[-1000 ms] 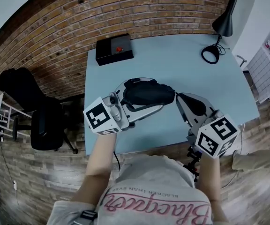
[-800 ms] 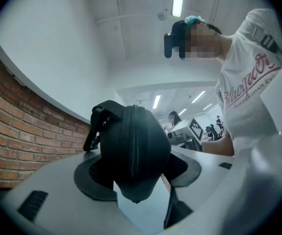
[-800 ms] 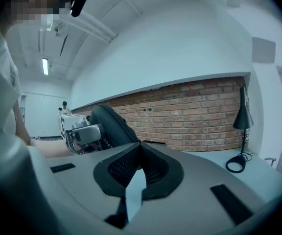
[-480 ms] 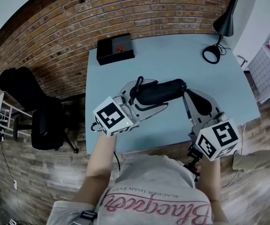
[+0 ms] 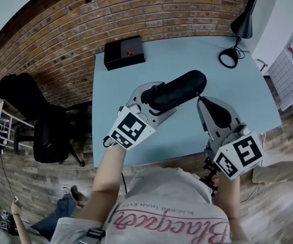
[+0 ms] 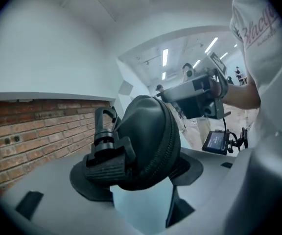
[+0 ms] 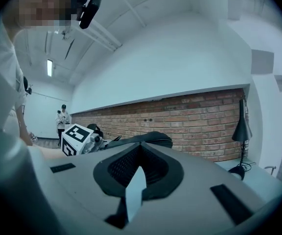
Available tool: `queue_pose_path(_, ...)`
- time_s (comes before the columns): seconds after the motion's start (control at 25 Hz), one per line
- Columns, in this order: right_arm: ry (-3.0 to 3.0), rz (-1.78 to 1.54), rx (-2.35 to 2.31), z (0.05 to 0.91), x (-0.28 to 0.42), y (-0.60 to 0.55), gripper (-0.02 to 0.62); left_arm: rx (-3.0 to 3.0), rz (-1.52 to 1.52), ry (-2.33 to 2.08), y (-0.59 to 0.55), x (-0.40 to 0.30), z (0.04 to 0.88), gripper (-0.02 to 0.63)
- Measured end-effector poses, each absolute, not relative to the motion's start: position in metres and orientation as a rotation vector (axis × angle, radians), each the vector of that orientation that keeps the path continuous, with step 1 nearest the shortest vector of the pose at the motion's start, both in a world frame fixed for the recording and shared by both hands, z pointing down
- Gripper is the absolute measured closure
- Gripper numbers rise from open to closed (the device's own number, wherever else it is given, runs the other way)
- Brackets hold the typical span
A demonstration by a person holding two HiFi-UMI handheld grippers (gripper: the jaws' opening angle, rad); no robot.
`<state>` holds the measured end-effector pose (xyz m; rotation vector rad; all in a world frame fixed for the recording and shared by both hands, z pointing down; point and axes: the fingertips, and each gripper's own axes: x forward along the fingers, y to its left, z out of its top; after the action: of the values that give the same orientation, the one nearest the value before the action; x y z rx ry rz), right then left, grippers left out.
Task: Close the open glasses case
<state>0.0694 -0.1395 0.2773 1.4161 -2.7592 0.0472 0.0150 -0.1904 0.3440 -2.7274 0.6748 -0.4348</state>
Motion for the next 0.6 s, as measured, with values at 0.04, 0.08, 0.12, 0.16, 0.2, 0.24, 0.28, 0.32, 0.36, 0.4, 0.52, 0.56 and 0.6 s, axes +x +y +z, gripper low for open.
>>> queue_pose_path(0.04, -2.751, 0.031, 1.434, 0.275, 0.071, -0.140, 0.577, -2.740, -0.407, 0.684, -0.190, 0.015, 0.342, 0.308)
queue_pose_path(0.08, -2.749, 0.023, 1.456, 0.273, 0.073, -0.140, 0.577, -2.747, -0.386, 0.701, -0.191, 0.015, 0.341, 0.308)
queue_pose_path(0.12, -2.761, 0.027, 1.474, 0.270, 0.074, -0.140, 0.577, -2.754, -0.365, 0.721, -0.192, 0.013, 0.340, 0.308)
queue_pose_path(0.16, -2.783, 0.041, 1.483, 0.267, 0.075, -0.139, 0.577, -2.768, -0.339, 0.740, -0.194, 0.011, 0.339, 0.308)
queue_pose_path(0.2, -2.809, 0.057, 1.483, 0.264, 0.075, -0.138, 0.577, -2.786, -0.307, 0.758, -0.195, 0.009, 0.338, 0.307)
queue_pose_path(0.24, -2.833, 0.071, 1.475, 0.262, 0.075, -0.137, 0.577, -2.802, -0.278, 0.777, -0.195, 0.006, 0.337, 0.305)
queue_pose_path(0.28, -2.853, 0.081, 1.463, 0.261, 0.074, -0.136, 0.577, -2.808, -0.262, 0.790, -0.195, 0.005, 0.338, 0.305)
queue_pose_path(0.32, -2.866, 0.089, 1.452, 0.260, 0.073, -0.136, 0.577, -2.801, -0.264, 0.798, -0.194, 0.005, 0.339, 0.305)
queue_pose_path(0.36, -2.871, 0.089, 1.446, 0.261, 0.072, -0.136, 0.577, -2.782, -0.284, 0.809, -0.194, 0.005, 0.340, 0.305)
queue_pose_path(0.4, -2.872, 0.084, 1.445, 0.261, 0.071, -0.135, 0.577, -2.758, -0.320, 0.832, -0.194, 0.005, 0.343, 0.305)
queue_pose_path(0.52, -2.887, 0.072, 1.445, 0.258, 0.068, -0.134, 0.577, -2.727, -0.432, 0.955, -0.203, 0.001, 0.356, 0.305)
queue_pose_path(0.56, -2.893, 0.072, 1.444, 0.257, 0.067, -0.133, 0.577, -2.748, -0.444, 0.977, -0.205, 0.000, 0.360, 0.305)
queue_pose_path(0.6, -2.894, 0.072, 1.445, 0.256, 0.066, -0.134, 0.577, -2.776, -0.445, 0.982, -0.205, 0.000, 0.363, 0.305)
